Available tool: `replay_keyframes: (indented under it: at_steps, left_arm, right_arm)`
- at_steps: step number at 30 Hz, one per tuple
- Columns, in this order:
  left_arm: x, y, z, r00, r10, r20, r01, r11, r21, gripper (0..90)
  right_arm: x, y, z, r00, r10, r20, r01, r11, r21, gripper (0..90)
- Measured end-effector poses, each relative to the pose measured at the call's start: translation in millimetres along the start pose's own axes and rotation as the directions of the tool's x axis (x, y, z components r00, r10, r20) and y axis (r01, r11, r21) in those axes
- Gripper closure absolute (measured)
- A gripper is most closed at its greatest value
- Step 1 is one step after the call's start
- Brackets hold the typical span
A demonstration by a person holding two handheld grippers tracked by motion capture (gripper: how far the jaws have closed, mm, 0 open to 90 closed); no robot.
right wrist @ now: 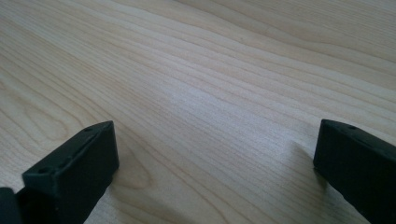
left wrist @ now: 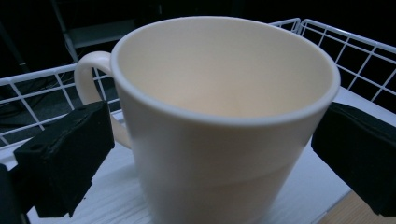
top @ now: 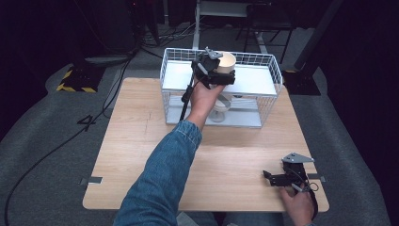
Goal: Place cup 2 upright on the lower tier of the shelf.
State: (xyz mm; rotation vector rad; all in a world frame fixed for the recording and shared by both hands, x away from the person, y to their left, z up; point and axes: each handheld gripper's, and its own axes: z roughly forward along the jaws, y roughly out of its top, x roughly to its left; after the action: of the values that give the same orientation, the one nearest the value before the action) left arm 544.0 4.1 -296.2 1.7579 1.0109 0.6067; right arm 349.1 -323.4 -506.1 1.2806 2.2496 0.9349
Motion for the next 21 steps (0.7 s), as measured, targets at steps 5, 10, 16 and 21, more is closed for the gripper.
replay_keyframes:
  at_steps: [5, 10, 16, 21]
  left_arm:
    - [3.9, -4.8, -14.1, 1.0000, -0.005, 0.004, 0.005, 1.0000, -0.004, 0.0]
    - [7.0, -6.8, -34.6, 1.0000, 0.002, 0.009, -0.002, 0.9995, -0.032, 0.0]
    - [12.1, -10.7, -56.9, 0.9999, 0.000, 0.015, 0.001, 0.9986, -0.052, 0.0]
    - [12.8, -14.2, -74.8, 0.9997, 0.009, 0.021, -0.008, 0.9980, -0.062, 0.0]
  right_arm:
    - [0.1, 0.0, -0.1, 1.0000, 0.003, -0.001, -0.003, 1.000, 0.002, 0.0]
    - [-0.5, 0.8, 0.8, 1.0000, -0.003, -0.005, 0.003, 1.000, 0.002, 0.0]
    - [-2.9, 2.5, 2.5, 0.9997, -0.014, -0.019, 0.014, 1.000, 0.002, 0.0]
    - [-7.4, 6.9, 6.8, 0.9991, -0.027, -0.031, 0.028, 1.000, 0.002, 0.2]
